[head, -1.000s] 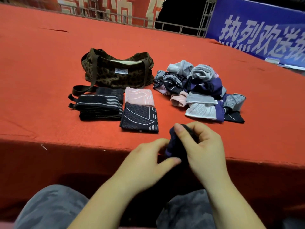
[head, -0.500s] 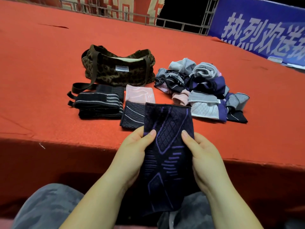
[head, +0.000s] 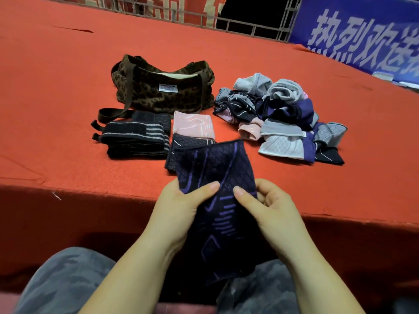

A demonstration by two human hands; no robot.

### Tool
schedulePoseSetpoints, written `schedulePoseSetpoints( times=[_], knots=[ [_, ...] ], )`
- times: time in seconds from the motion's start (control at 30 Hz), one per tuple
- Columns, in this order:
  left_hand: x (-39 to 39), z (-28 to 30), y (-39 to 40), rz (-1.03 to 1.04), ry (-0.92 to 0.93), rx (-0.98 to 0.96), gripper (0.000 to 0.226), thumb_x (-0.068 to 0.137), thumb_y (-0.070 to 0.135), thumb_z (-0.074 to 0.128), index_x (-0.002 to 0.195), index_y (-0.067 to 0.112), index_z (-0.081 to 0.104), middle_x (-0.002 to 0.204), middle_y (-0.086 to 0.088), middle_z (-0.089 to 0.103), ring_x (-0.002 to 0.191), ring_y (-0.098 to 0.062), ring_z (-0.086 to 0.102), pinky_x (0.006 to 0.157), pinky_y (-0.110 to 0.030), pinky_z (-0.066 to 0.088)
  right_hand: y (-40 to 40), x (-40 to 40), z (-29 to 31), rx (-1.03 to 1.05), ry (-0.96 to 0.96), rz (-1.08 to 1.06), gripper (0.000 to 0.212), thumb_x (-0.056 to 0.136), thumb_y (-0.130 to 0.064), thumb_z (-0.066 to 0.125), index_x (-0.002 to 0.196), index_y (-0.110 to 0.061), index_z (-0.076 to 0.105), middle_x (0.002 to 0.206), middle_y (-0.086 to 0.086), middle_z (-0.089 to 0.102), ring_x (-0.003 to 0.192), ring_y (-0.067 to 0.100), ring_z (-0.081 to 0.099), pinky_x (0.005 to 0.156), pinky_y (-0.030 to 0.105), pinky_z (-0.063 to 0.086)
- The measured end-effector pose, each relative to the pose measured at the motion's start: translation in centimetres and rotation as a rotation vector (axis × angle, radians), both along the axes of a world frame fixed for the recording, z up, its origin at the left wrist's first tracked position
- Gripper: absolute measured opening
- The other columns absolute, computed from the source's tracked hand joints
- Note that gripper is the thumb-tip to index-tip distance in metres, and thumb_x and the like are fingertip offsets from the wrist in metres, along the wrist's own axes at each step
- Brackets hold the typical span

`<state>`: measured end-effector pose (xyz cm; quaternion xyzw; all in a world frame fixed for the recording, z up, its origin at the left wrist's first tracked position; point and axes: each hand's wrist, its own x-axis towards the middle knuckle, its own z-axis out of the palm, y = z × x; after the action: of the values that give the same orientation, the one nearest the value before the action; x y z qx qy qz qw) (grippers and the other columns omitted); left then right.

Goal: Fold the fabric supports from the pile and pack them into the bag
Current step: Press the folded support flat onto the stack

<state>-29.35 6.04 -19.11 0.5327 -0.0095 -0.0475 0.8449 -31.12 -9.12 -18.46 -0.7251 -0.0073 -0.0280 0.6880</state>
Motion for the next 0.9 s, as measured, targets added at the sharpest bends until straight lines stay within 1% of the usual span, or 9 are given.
schedulePoseSetpoints(
  times=[0.13, 0.23, 0.4, 0.47, 0.57, 0.63, 0.7, 0.77, 0.9],
  knots=[
    [0.4, 0.4, -0.1, 0.104, 0.098, -0.246, 0.036, 0.074, 0.009, 0.064, 0.11, 0.0, 0.065, 0.103, -0.018, 0.071, 0.094, -0.031, 0.069, 0.083, -0.043, 0.056, -0.9, -0.7, -1.0, -0.126, 0.138, 0.137, 0.024, 0.076, -0.019, 0.073, 0.098, -0.012, 0.068, 0.094, -0.001, 0.074, 0.089, 0.013, 0.07, 0.074, 0.024, 0.055],
    [1.1, 0.8, 0.4, 0.192, 0.129, -0.335, 0.029, 0.087, 0.007, 0.057, 0.114, 0.0, 0.063, 0.106, -0.017, 0.07, 0.095, -0.029, 0.069, 0.084, -0.043, 0.056, -1.7, -0.9, -1.6, -0.146, 0.228, 0.183, 0.021, 0.078, -0.015, 0.073, 0.098, -0.009, 0.069, 0.093, 0.002, 0.074, 0.087, 0.015, 0.07, 0.07, 0.024, 0.053],
    [2.0, 0.4, 1.6, 0.179, 0.108, -0.421, 0.048, 0.073, 0.003, 0.058, 0.121, -0.002, 0.059, 0.113, -0.018, 0.067, 0.103, -0.029, 0.066, 0.085, -0.04, 0.056, -3.1, 0.1, -1.2, -0.061, 0.149, -0.108, 0.02, 0.068, -0.017, 0.076, 0.074, -0.004, 0.062, 0.07, 0.014, 0.067, 0.067, 0.02, 0.055, 0.063, 0.031, 0.042],
    [2.2, 0.2, 1.6, 0.155, 0.106, -0.417, 0.049, 0.069, 0.002, 0.058, 0.117, -0.001, 0.061, 0.112, -0.016, 0.068, 0.103, -0.029, 0.066, 0.085, -0.039, 0.056, -4.2, 1.1, -0.3, -0.168, 0.093, -0.166, 0.017, 0.071, -0.013, 0.077, 0.07, -0.007, 0.062, 0.065, 0.014, 0.063, 0.063, 0.017, 0.051, 0.062, 0.03, 0.038],
    [2.9, 0.2, 1.3, 0.116, 0.096, -0.418, 0.036, 0.071, 0.006, 0.059, 0.106, 0.006, 0.067, 0.104, -0.01, 0.072, 0.096, -0.023, 0.069, 0.082, -0.038, 0.057, -6.6, 2.6, 2.1, -0.433, 0.092, -0.1, 0.016, 0.073, -0.018, 0.078, 0.069, -0.011, 0.063, 0.06, 0.001, 0.065, 0.053, 0.008, 0.053, 0.052, 0.02, 0.04],
    [3.5, 0.1, 1.0, 0.112, 0.066, -0.307, 0.03, 0.073, 0.008, 0.059, 0.101, 0.009, 0.069, 0.096, -0.005, 0.074, 0.085, -0.017, 0.07, 0.074, -0.031, 0.058, -8.5, 3.6, 4.1, -0.575, 0.152, -0.017, 0.016, 0.073, -0.022, 0.078, 0.071, -0.013, 0.065, 0.063, -0.002, 0.069, 0.054, 0.005, 0.057, 0.053, 0.019, 0.044],
    [4.0, -0.1, 0.4, 0.133, 0.009, -0.071, 0.023, 0.08, 0.002, 0.059, 0.099, 0.01, 0.068, 0.088, -0.002, 0.074, 0.077, -0.014, 0.069, 0.067, -0.024, 0.057, -10.4, 5.1, 5.7, -0.737, 0.159, -0.001, 0.02, 0.07, -0.027, 0.08, 0.073, -0.013, 0.067, 0.068, 0.002, 0.071, 0.059, 0.008, 0.059, 0.061, 0.026, 0.045],
    [4.4, -0.4, -0.7, 0.193, -0.066, 0.189, 0.021, 0.084, -0.003, 0.06, 0.096, 0.015, 0.066, 0.08, 0.0, 0.074, 0.073, -0.011, 0.068, 0.067, -0.021, 0.055, -12.1, 6.9, 6.6, -0.917, 0.12, -0.037, 0.024, 0.07, -0.031, 0.081, 0.071, -0.012, 0.065, 0.064, 0.002, 0.065, 0.058, 0.011, 0.052, 0.059, 0.029, 0.039],
    [5.1, -1.3, -3.0, 0.242, -0.243, 0.756, 0.03, 0.08, 0.01, 0.07, 0.103, 0.027, 0.06, 0.081, 0.004, 0.069, 0.074, -0.018, 0.065, 0.077, -0.036, 0.054, -13.2, 9.8, 5.8, -1.24, 0.055, -0.15, 0.02, 0.075, -0.033, 0.077, 0.077, -0.02, 0.061, 0.08, 0.001, 0.065, 0.076, 0.02, 0.056, 0.065, 0.03, 0.039]
  ],
)
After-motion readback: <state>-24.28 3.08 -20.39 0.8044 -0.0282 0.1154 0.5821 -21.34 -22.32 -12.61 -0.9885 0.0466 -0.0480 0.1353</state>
